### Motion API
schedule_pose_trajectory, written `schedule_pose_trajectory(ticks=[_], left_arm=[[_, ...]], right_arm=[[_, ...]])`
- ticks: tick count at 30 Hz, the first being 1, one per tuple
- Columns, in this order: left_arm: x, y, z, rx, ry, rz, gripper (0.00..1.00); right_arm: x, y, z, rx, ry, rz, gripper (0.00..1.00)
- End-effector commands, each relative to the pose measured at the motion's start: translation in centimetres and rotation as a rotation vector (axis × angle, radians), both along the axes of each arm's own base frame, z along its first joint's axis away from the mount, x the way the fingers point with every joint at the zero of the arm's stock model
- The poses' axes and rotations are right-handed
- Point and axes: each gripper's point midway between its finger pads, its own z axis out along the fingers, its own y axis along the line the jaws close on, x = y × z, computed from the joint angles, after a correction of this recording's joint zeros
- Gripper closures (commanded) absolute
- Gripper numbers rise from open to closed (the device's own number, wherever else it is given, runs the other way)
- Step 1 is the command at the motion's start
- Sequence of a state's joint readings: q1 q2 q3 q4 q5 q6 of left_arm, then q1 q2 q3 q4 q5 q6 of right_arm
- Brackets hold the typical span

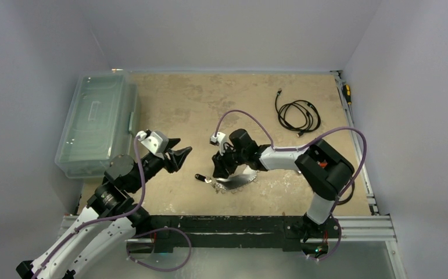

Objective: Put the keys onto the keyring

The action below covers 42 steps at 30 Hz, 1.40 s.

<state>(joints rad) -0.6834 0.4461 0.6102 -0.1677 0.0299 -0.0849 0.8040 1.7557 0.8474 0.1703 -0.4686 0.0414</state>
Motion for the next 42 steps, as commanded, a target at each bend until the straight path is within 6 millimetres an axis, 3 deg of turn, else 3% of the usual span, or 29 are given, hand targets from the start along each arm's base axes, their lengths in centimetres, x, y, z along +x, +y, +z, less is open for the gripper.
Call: schedule_pose_trajectory(ticks=[1, 8, 18, 27, 32, 37, 42], left_arm=[[-0.2, 0.0, 1.8, -0.016, -0.04, -0.01, 0.53], [-0.2, 0.0, 1.9, -0.017, -0.041, -0.007, 0.54], [-0.1, 0.1, 1.8, -0.015, -0.04, -0.004, 0.54], [-0.1, 0.1, 1.7, -0.013, -0.039, -0.002, 0.54], [-0.1, 0.0, 1.8, -0.013, -0.041, -0.007, 0.54], [-0.1, 0.1, 1.7, -0.013, -0.045, -0.003, 0.55], [-0.1, 0.2, 1.8, -0.013, -0.051, 0.001, 0.55]], right_arm=[[0.4, 1.1, 1.1, 0.053, -0.007, 0.041, 0.52], [-0.2, 0.6, 1.7, 0.056, -0.001, 0.045, 0.61], [-0.2, -0.4, 3.6, 0.09, -0.049, 0.036, 0.45], [0.6, -2.7, 3.1, 0.055, -0.108, -0.044, 0.5], [0.8, -4.6, 3.0, 0.024, -0.236, -0.038, 0.49], [0.9, -3.9, 4.8, 0.04, -0.45, -0.008, 0.46], [0.4, -3.2, 5.2, 0.04, -0.603, 0.116, 0.46]])
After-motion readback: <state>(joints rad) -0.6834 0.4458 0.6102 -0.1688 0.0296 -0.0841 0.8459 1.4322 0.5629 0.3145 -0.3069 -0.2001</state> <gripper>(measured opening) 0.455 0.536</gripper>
